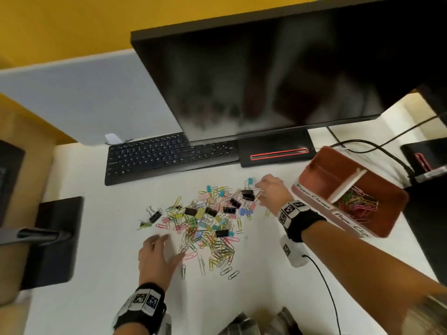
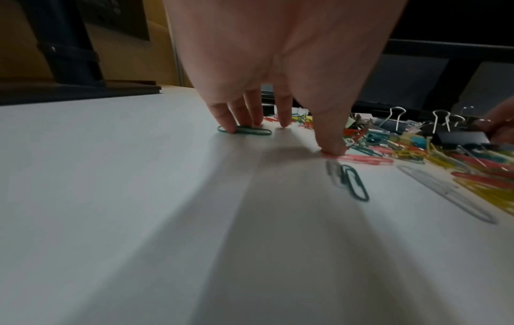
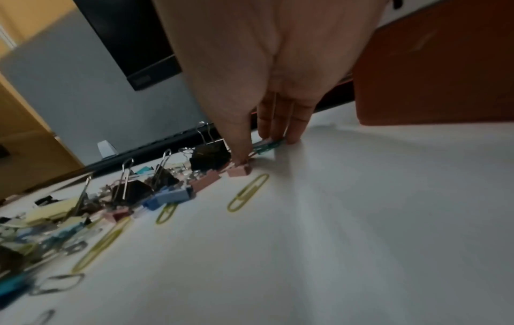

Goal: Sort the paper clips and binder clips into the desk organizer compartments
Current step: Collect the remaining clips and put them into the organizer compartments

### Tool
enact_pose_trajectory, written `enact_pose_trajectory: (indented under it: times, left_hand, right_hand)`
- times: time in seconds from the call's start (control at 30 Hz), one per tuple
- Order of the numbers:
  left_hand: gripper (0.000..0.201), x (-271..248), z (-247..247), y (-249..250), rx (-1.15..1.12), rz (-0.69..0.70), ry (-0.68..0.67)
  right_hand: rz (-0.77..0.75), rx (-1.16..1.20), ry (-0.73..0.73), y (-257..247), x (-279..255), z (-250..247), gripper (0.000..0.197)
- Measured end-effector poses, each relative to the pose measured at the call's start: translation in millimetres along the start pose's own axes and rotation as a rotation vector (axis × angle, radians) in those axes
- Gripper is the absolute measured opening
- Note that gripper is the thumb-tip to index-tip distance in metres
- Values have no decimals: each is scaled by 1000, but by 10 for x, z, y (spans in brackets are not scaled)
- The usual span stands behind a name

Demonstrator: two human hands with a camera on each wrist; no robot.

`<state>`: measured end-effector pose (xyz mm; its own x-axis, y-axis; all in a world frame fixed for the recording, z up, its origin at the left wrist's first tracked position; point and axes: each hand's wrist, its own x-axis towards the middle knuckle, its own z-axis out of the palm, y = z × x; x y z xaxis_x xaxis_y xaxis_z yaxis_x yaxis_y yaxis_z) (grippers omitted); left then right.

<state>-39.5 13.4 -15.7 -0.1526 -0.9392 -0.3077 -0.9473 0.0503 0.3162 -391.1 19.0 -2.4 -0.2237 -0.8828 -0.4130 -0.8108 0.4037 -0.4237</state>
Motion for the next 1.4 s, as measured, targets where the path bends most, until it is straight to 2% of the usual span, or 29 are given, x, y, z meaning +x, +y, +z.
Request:
enact_pose_trajectory:
  times: [0.17,0.3,0.4,0.47,0.53,0.6,0.7,0.83,1.0,1.1,1.17,1.27,1.33,1.4]
  left_hand:
    - [29,92,-90,36,-202,106,-22]
    - [20,169,-94,34,-204,184,-39]
    - [21,215,-150,11,-281,198,-70]
    - [35,220,-171,-46,-258,265,-73]
    - [51,203,-158,-115,-187,338,-82]
    - [51,160,-133,-120,-146,348,-120]
    - [34,152,-61,-96,-171,373,-121]
    - [12,225,-20,-69,-184,332,-127]
    - [10,311,-88,27,-195,255,-206]
    - [11,338,-113,58,-163,266,-231]
    - [7,343,-121,81,-133,281,-224]
    - [3,336,-121,105,-111,294,-196]
    - [3,331,-117,111,-104,285,-191]
    - [4,333,-116,107,-95,261,-194]
  right_hand:
    - [53,-3,41,10,-5,73,24]
    - [116,10,56,-50,-30,106,17]
    - [125,42,54,-90,-76,72,17]
    - [93,99,105,-89,-154,39,16]
    - [7,124,173,-115,-272,30,14]
    - [-93,141,189,-190,-417,55,12]
    - [-155,153,127,-301,-570,163,10]
    - [-197,165,85,-458,-654,264,12]
    - [-347,61,-179,-863,-823,463,27]
    - [-328,10,-272,-1041,-866,713,42]
    - [-268,-98,-278,-1090,-820,857,46]
    - [-191,-139,-225,-1112,-716,962,30]
    - [-189,-145,-189,-1102,-656,959,20]
    - [-211,-171,-170,-1088,-597,928,21]
